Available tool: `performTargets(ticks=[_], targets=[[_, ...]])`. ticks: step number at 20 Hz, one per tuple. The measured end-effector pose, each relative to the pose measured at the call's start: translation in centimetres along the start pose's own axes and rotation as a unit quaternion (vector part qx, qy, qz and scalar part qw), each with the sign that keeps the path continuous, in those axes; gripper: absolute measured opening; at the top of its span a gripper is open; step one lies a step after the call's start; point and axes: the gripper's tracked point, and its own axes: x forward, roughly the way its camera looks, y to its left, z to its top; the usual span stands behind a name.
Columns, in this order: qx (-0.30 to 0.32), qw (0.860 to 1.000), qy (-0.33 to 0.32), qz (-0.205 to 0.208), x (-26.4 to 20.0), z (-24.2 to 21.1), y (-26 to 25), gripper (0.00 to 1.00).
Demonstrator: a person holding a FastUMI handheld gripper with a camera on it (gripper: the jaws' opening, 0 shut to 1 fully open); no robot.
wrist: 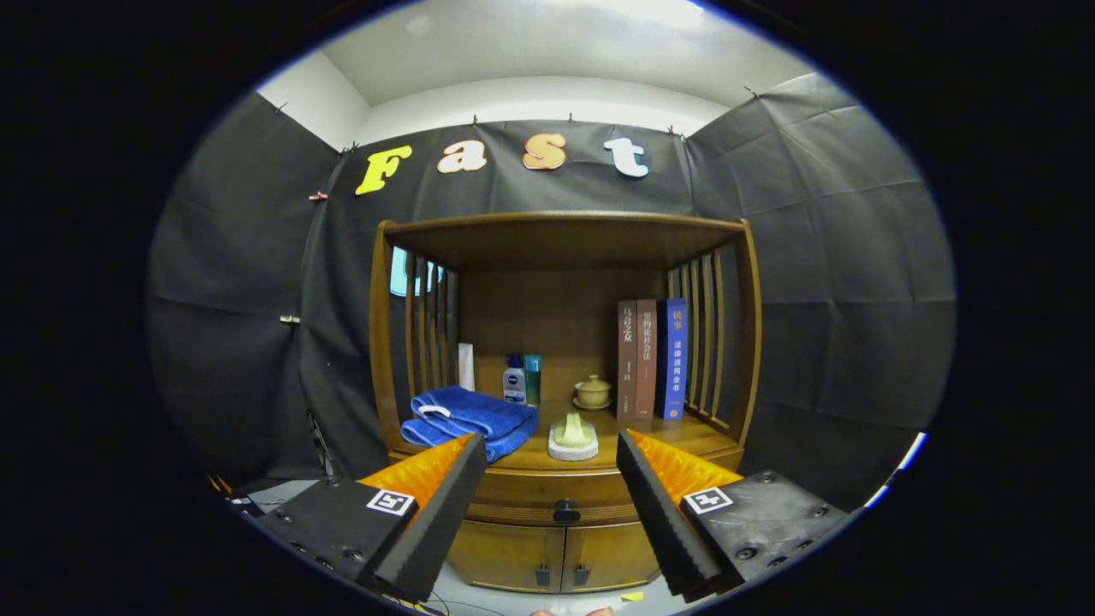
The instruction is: Pull open the drawer, take out the items inside it, and place them on the countertop above the cabinet.
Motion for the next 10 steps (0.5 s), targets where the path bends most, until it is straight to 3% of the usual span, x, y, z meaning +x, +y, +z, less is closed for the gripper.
performTargets(ticks=[10], targets=[[0.002, 1.0, -0.006, 0.008, -1.8, 3.0, 0.1, 0.98]])
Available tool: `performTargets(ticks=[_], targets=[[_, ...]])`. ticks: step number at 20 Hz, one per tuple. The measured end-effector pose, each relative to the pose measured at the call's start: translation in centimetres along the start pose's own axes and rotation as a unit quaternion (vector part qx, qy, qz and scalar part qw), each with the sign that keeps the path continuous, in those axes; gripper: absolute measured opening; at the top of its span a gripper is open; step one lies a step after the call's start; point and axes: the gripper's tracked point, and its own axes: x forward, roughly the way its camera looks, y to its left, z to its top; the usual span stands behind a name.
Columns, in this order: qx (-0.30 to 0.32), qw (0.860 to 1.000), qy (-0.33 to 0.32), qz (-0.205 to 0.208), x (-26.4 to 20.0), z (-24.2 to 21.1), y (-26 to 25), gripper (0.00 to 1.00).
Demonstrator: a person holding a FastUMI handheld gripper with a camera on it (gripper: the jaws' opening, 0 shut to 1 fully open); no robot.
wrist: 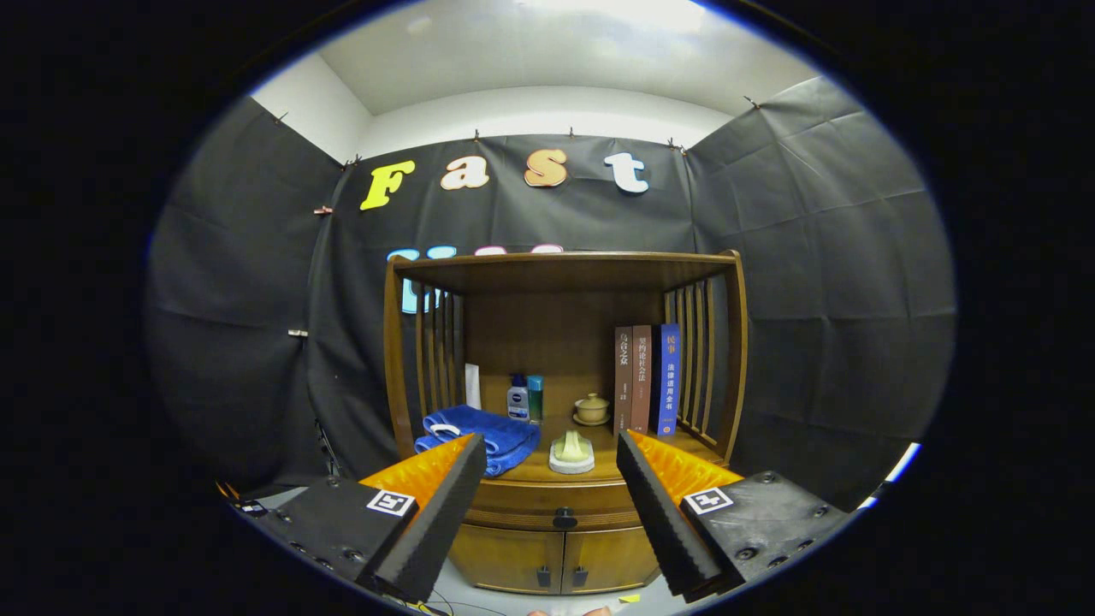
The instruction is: Pull open the drawer, take out the items inside it, and place them on the countertop above the cabinet.
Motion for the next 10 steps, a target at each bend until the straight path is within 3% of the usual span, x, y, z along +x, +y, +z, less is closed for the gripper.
performTargets(ticks=[10], targets=[[0.001, 1.0, 0.001, 0.001, -0.18, -0.04, 0.36, 0.98]])
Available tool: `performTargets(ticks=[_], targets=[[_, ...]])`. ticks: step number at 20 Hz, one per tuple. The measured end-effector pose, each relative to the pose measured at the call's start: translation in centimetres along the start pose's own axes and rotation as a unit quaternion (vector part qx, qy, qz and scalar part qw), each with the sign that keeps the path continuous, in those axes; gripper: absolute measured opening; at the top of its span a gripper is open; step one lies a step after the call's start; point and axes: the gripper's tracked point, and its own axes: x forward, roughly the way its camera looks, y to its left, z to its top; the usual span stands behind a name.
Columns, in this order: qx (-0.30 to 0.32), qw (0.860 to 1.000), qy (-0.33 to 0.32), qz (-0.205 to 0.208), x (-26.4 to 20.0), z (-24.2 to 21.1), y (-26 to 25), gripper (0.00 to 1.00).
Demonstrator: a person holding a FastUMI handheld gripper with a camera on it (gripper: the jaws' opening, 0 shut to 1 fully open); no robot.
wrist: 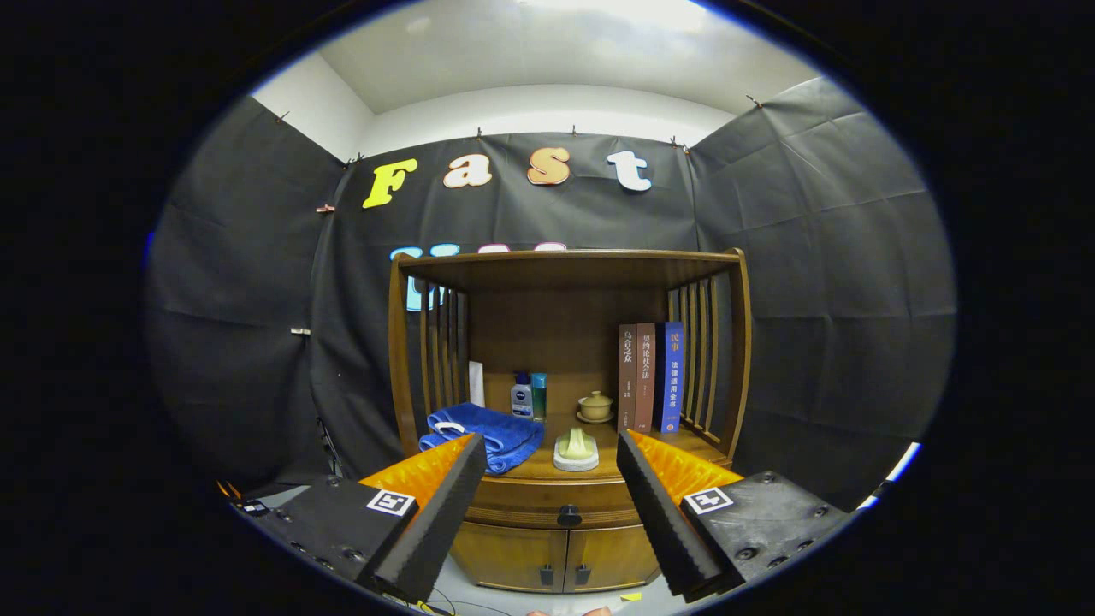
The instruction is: Pull open the drawer, take out the items inside it, and place them on the countertop above the cabinet.
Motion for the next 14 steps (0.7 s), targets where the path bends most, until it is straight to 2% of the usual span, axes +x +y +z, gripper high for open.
performTargets(ticks=[14], targets=[[-0.007, 1.0, -0.001, -0.008, -0.07, -0.1, -0.18, 0.98]])
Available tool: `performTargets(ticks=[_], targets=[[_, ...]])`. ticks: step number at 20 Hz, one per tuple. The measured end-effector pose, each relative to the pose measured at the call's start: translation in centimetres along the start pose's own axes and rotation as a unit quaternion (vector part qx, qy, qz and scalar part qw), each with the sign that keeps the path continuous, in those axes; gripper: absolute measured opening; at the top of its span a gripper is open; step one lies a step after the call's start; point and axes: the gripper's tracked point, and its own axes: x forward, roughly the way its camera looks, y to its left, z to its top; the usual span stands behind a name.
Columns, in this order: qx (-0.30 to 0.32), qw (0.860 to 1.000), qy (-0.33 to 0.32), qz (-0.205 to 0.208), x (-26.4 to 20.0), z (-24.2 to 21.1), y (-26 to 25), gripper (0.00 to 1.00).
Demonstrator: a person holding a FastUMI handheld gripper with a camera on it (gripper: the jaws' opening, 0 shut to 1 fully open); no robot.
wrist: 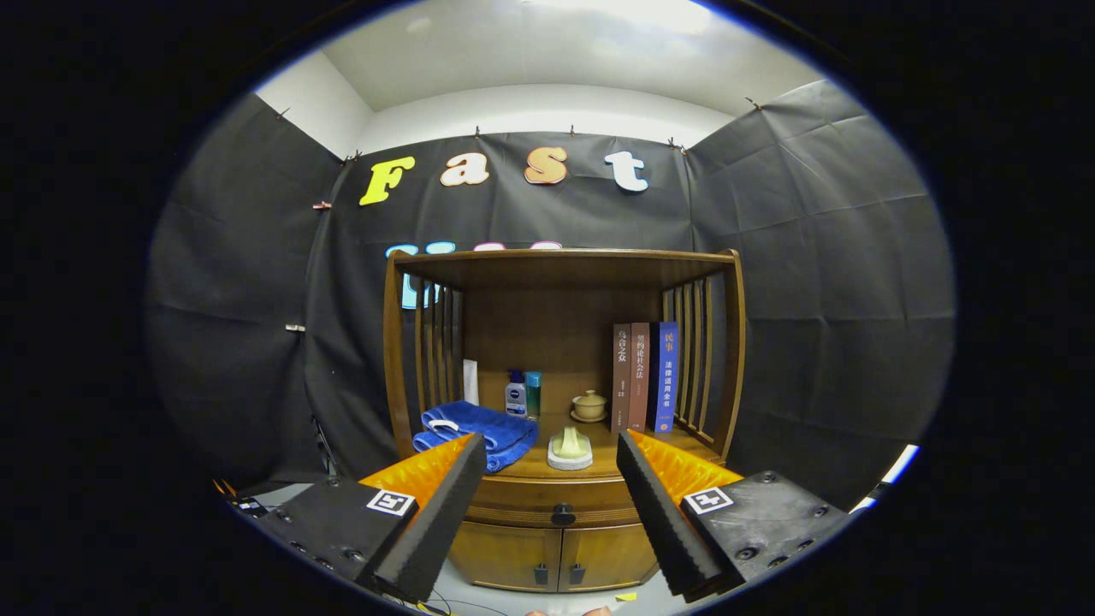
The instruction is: Pull open the drawer, take out the items inside it, and place them on the countertop above the cabinet.
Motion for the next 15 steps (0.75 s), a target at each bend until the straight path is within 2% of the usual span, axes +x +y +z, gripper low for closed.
performTargets(ticks=[15], targets=[[0.002, 1.0, -0.004, -0.002, -0.04, 0.26, -0.09, 0.98]])
